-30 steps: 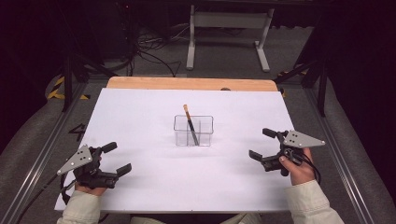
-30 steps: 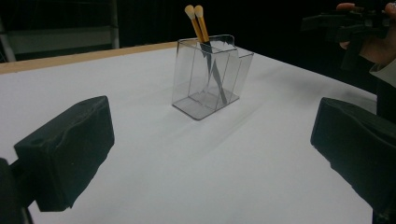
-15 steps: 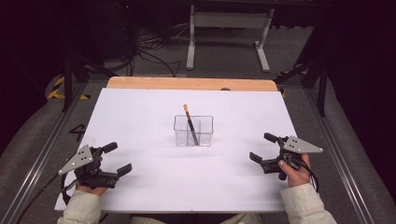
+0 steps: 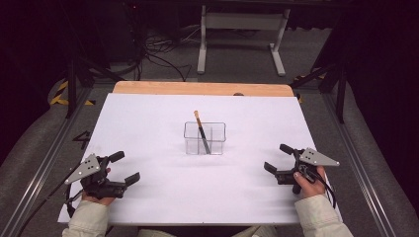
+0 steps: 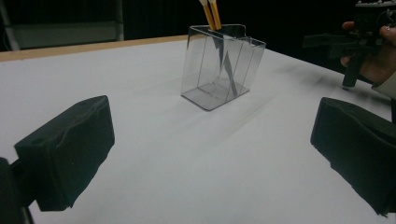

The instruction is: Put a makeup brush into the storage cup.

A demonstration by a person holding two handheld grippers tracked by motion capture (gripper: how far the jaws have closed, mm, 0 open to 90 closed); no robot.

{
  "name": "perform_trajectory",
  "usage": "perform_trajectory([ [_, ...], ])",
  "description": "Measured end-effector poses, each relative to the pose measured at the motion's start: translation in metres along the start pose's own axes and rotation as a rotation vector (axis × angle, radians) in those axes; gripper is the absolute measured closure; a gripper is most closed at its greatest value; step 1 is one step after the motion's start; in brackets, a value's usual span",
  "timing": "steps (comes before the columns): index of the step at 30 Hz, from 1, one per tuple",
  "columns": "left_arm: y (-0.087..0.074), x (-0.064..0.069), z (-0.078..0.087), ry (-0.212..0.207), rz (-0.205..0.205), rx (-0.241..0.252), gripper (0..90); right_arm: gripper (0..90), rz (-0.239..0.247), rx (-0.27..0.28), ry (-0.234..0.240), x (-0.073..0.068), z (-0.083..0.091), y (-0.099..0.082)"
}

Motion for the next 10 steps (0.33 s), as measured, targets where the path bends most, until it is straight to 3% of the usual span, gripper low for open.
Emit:
perform_trajectory([
  [7,-0.0012,0.0029,-0.0010,-0.023,-0.013,-0.006,1.7,2.1,0.008,0.013,-0.006,-0.0006,0.0000,0.0017],
  [10,0.0009,0.0028,-0.0015,-0.022,-0.034,0.026,0.5,2.1,0.010,0.024,-0.001,-0.0014,-0.0001,0.0037],
])
Point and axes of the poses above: each handheld gripper's, and its own axes: z roughly backward along the jaws, y roughly out of its top, x roughly to its right, the point moved 10 cm from there along -z, roughly forward along the jaws, and after that the axes turned 12 degrees about x, right-handed, at the moved point
